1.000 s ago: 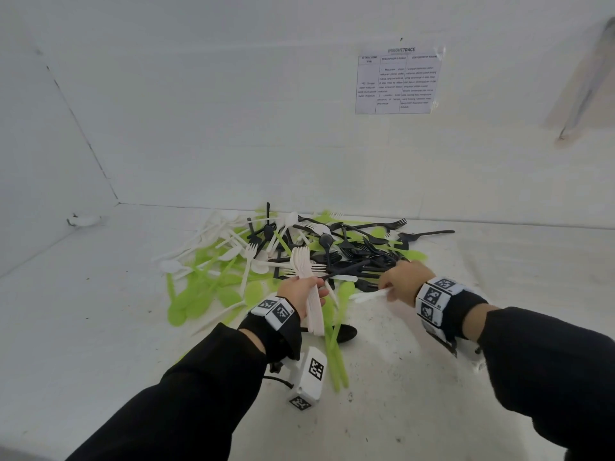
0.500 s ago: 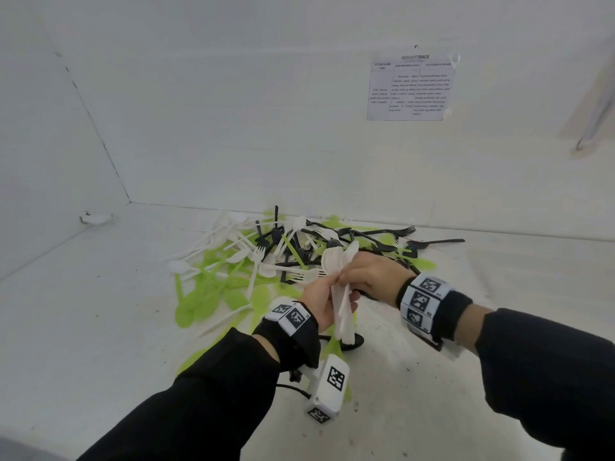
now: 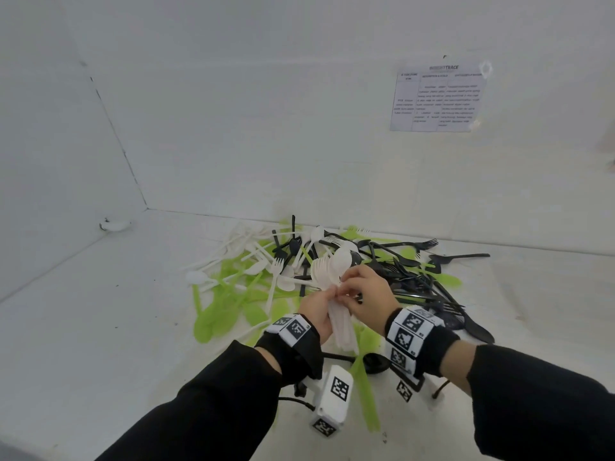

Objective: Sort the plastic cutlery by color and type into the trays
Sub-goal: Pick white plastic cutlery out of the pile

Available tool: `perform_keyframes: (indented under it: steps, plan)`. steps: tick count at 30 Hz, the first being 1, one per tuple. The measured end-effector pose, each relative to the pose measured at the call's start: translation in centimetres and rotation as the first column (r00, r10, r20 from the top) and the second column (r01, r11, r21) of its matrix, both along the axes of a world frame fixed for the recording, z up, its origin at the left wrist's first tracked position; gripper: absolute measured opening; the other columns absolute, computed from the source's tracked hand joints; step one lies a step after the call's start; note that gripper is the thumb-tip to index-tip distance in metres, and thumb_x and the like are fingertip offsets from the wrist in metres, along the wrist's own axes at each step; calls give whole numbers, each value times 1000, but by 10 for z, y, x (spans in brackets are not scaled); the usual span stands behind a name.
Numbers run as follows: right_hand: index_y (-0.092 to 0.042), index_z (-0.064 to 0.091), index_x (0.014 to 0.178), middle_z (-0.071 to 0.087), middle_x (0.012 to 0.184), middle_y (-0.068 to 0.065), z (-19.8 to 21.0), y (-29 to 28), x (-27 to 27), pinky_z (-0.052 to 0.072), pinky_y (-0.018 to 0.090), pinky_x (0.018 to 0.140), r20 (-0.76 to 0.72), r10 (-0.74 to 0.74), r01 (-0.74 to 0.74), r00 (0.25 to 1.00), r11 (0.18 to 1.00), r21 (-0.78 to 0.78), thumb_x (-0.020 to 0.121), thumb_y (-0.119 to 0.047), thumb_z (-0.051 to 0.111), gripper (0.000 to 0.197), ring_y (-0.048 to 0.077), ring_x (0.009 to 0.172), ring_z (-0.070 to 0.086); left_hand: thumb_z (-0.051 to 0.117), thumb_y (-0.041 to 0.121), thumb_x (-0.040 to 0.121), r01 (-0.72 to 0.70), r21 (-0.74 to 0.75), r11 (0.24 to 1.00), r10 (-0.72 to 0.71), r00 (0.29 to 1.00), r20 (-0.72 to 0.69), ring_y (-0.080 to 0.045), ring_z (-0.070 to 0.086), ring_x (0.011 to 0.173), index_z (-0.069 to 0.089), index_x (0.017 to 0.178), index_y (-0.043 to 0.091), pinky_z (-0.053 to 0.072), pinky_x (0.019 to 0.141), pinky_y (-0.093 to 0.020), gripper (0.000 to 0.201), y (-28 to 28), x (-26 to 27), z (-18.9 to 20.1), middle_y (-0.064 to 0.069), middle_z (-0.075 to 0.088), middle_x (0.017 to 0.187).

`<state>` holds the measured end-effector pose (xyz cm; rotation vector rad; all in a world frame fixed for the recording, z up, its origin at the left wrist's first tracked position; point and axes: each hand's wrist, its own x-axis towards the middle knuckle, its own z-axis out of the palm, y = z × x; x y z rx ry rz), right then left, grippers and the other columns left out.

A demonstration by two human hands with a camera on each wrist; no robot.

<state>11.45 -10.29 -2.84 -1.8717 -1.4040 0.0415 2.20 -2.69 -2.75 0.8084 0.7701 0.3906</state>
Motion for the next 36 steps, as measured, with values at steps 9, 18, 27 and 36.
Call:
perform_keyframes:
  steps: [9,18,27,36]
  plan:
    - [-10,58,103,59,82,-5,9,20,-6,47,13,66,-477,-297,278,827,954,-111,76,-14,73,31,11,78,58,47,4,96,-89,58,994,92,994,-56,-42,58,106,53,119,-8,43,98,-57,26,23,8,-18,-31,59,116]
    - [-15,62,98,63,85,-2,7,32,-3,55,28,76,-385,-284,188,878,945,-267,82,-32,68,24,14,83,61,48,1,94,-67,97,993,74,995,-70,-44,58,107,60,97,-1,45,95,-57,12,39,7,-23,-31,60,114]
    - [-25,58,83,69,89,3,9,48,-7,57,34,80,-436,-255,156,863,955,-251,76,-35,74,20,18,84,66,46,-2,94,-65,108,992,68,997,-27,-37,64,82,58,97,-5,54,75,-46,13,48,1,-23,-28,64,97]
    - [-13,65,94,66,83,-1,7,61,-9,54,20,70,-440,-113,5,891,971,-240,83,-19,68,12,13,78,63,41,19,100,-116,45,992,119,991,-66,-35,60,97,53,122,-5,52,68,-38,35,54,-8,-14,-25,61,118]
